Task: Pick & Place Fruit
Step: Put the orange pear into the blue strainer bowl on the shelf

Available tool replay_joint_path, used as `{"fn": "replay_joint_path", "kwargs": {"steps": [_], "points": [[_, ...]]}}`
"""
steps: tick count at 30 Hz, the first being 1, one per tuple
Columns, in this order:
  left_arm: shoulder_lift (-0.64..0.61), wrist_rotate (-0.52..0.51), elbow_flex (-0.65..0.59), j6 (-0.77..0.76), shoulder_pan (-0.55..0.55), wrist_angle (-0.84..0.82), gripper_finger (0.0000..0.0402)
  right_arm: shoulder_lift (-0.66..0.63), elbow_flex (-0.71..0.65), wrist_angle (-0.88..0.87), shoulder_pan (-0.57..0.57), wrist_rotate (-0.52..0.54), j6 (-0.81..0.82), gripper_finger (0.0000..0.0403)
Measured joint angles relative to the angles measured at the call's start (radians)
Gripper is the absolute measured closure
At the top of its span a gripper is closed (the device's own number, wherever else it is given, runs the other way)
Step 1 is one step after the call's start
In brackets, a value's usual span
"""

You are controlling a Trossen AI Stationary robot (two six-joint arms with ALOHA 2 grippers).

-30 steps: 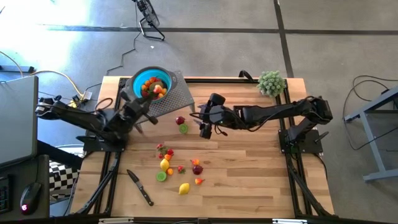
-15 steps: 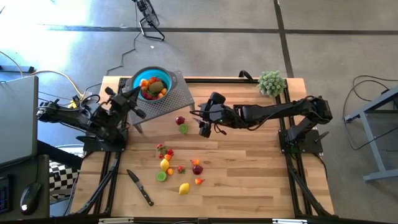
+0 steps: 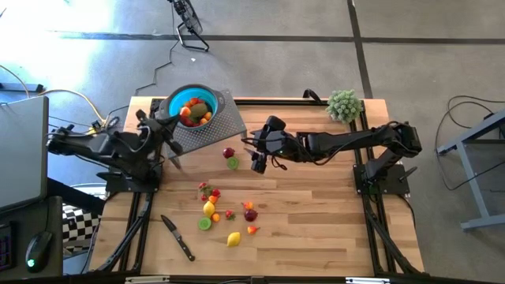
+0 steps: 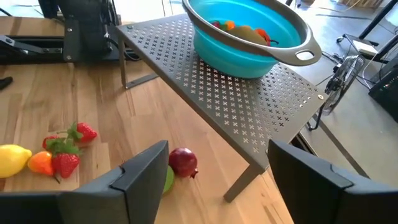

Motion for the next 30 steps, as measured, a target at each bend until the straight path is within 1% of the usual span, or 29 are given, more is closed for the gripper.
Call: {"fn": "replay_joint_path", "kwargs": {"steps": [5, 9, 12, 19, 27, 30], "points": [[0.049, 0.032, 0.153, -0.221, 0.000, -0.340, 0.0401, 0.000, 0.000, 0.008, 0.000, 0.000, 0.000, 0.0136], [0.095, 0.061, 0.233, -0.416, 0.000, -0.566, 0.0401, 0.000, 0.000, 0.019, 0.000, 0.000, -0.001, 0.0136], [0.128, 0.053, 0.243, -0.492, 0.000, -0.632, 0.0401, 0.000, 0.000, 0.021, 0.000, 0.000, 0.000, 0.0136], [0.176, 0.013, 0.243, -0.583, 0.000, -0.697, 0.0401, 0.000, 0.000, 0.021, 0.000, 0.000, 0.000, 0.0136], [0.229, -0.010, 0.243, -0.809, 0.000, -0.868, 0.0401, 0.000, 0.000, 0.021, 0.000, 0.000, 0.000, 0.0136], [0.251, -0.020, 0.243, -0.849, 0.001, -0.894, 0.0401, 0.000, 0.000, 0.021, 0.000, 0.000, 0.000, 0.0136]]}}
